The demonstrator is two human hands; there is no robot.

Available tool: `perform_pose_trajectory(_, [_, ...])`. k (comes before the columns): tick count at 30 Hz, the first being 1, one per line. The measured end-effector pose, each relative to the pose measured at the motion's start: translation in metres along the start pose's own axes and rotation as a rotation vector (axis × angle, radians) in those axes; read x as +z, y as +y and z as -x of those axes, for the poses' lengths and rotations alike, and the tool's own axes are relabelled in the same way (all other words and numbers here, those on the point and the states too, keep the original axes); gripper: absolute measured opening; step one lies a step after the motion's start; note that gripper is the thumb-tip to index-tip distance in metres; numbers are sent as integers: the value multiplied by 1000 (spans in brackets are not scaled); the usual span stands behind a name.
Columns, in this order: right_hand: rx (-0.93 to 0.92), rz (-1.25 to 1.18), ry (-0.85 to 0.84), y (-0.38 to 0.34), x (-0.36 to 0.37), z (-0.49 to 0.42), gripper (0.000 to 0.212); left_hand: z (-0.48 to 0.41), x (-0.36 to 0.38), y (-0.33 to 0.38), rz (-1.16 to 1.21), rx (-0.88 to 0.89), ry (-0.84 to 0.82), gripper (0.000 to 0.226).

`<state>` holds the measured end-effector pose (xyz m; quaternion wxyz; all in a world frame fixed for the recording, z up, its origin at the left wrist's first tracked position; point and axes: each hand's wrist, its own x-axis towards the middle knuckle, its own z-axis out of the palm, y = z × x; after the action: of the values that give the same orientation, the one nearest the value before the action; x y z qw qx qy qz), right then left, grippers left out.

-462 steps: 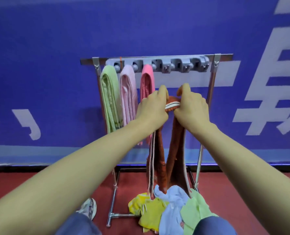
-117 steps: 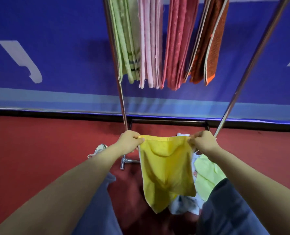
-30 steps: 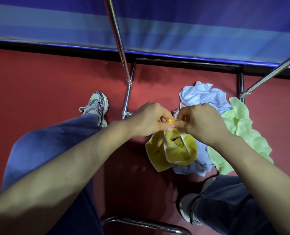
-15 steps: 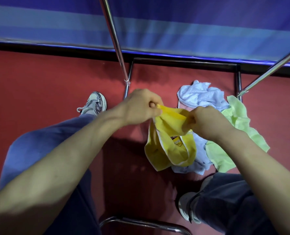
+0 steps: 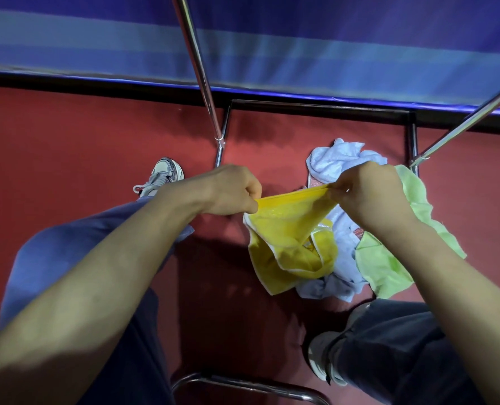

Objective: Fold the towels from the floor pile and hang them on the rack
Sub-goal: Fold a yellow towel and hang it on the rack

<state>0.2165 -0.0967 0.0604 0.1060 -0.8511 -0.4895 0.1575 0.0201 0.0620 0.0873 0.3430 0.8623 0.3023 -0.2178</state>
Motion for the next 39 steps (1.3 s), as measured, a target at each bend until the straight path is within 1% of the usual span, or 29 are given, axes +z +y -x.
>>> perform_pose_trajectory(4, [-37, -47, 67, -7, -9, 1, 15, 1, -1, -1, -10, 13, 7, 17])
perform_pose_trajectory(6, [-39, -85, 60, -10, -10, 3, 11, 0, 0, -1, -14, 16, 18, 17])
perform_pose_trajectory(8, [-33, -147, 56, -12, -10, 3, 14, -1, 1, -1, -54, 24, 34, 13])
perform_pose_trajectory(9, [-42, -174, 52, -12, -8, 2, 16, -2, 2, -1, -64, 30, 37, 15])
perform_pose_trajectory(11, [-55, -209, 39, -9, -3, 2, 12, -3, 6, -1, -79, 36, 40, 19])
perform_pose_trajectory(12, [-48, -212, 24, -7, 0, 3, 15, -4, 10, -2, -85, 34, 38, 17])
perform_pose_trajectory(14, [-18, -211, -39, -3, 4, 11, 29, -2, 22, -3, -102, 33, 14, 14])
perform_pose_trajectory(15, [-11, -211, -70, -2, 6, 18, 27, 2, 29, -2, -121, 35, -13, 14])
perform_pose_trajectory(17, [-7, -178, -142, 0, 8, 34, 14, 12, 43, 1, -175, 49, -72, 16])
perform_pose_trajectory(19, [33, -193, -212, 0, 2, 52, 11, 26, 52, 6, -216, 66, -93, 18])
perform_pose_trajectory(20, [68, -264, -231, -1, -4, 62, 10, 33, 52, 9, -225, 69, -85, 17])
perform_pose_trajectory(23, [202, -681, -232, -14, -35, 87, 14, 57, 28, 26, -249, 71, 4, 12])
perform_pose_trajectory(25, [205, -855, -152, -22, -63, 98, 10, 75, -3, 45, -305, 105, 117, 17])
perform_pose_trajectory(26, [176, -880, -93, -27, -79, 102, 9, 86, -19, 57, -336, 132, 175, 17])
perform_pose_trajectory(28, [104, -848, 31, -37, -115, 110, 11, 111, -49, 82, -416, 166, 285, 11])
perform_pose_trajectory(30, [50, -776, 158, -48, -154, 121, 13, 139, -76, 109, -515, 162, 400, 9])
perform_pose_trajectory(32, [-9, -678, 283, -60, -194, 132, 13, 169, -100, 136, -593, 167, 559, 3])
perform_pose_trajectory(33, [-46, -625, 351, -67, -213, 138, 14, 183, -111, 150, -620, 162, 661, 8])
perform_pose_trajectory(34, [-85, -584, 429, -74, -232, 144, 16, 196, -121, 161, -620, 156, 767, 14])
perform_pose_trajectory(36, [-137, -583, 593, -88, -262, 155, 20, 221, -137, 181, -536, 177, 953, 14])
perform_pose_trajectory(37, [-157, -598, 658, -93, -273, 160, 19, 232, -143, 187, -501, 195, 984, 9])
perform_pose_trajectory(39, [-182, -582, 721, -103, -287, 168, 18, 250, -149, 196, -538, 218, 941, 8])
